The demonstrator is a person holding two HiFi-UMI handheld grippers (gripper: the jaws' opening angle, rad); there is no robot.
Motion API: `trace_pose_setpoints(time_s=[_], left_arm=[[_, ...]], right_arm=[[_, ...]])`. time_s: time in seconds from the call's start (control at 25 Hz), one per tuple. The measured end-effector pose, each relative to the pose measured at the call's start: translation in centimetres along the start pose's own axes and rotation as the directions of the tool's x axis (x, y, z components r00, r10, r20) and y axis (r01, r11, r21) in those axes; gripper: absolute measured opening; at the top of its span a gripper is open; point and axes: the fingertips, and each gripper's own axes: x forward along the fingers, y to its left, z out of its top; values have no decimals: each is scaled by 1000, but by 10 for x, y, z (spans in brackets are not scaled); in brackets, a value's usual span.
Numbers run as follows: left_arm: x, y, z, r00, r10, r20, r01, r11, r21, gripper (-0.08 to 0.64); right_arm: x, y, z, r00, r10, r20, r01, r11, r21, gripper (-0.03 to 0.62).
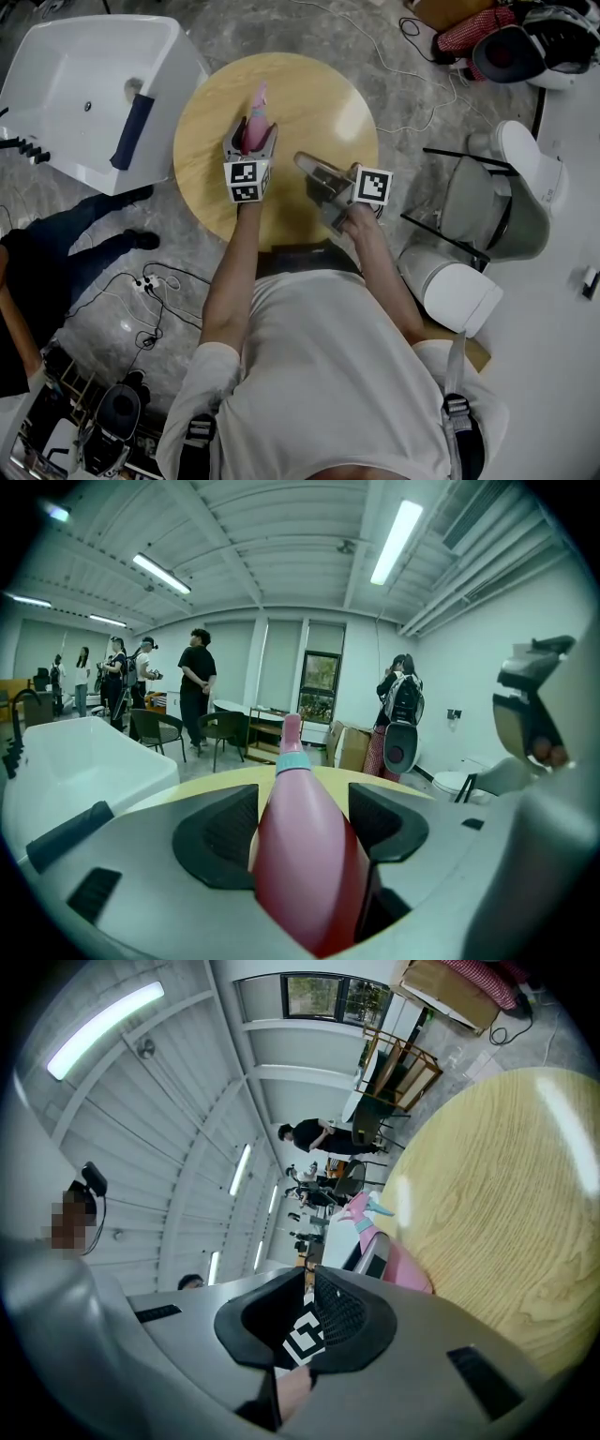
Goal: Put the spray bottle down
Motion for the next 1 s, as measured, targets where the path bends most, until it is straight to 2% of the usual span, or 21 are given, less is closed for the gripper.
trace_pose_setpoints(time_s=[0.2, 0.4, 0.48, 0.6, 0.76, 0.88, 1.0], left_arm=[[8, -3, -16, 989, -34, -146, 26, 998, -54, 293], [14, -5, -22, 974, -50, -222, 38, 998, -58, 293], [16, -7, -28, 961, -76, -267, 60, 996, -66, 293], [20, -9, -39, 925, -118, -361, 94, 992, -82, 305], [24, -6, -51, 864, -134, -485, 117, 991, -64, 327], [25, -3, -54, 820, -126, -558, 121, 992, -46, 342], [31, 1, -50, 793, -84, -604, 111, 994, 7, 345]], right_arm=[[-1, 4, -2, 1000, 10, 4, -10, 1000, -6, 23], [-4, 8, -2, 1000, 15, 16, -15, 1000, -11, 23], [-4, 8, -3, 1000, 15, 21, -15, 1000, -10, 23], [-6, 9, -3, 1000, 16, 27, -16, 1000, -11, 23], [-5, 4, 2, 999, 15, 37, -15, 1000, -8, 23], [-4, 2, 5, 999, 14, 49, -14, 1000, 1, 23], [-8, 0, 10, 998, 15, 64, -15, 1000, 6, 23]])
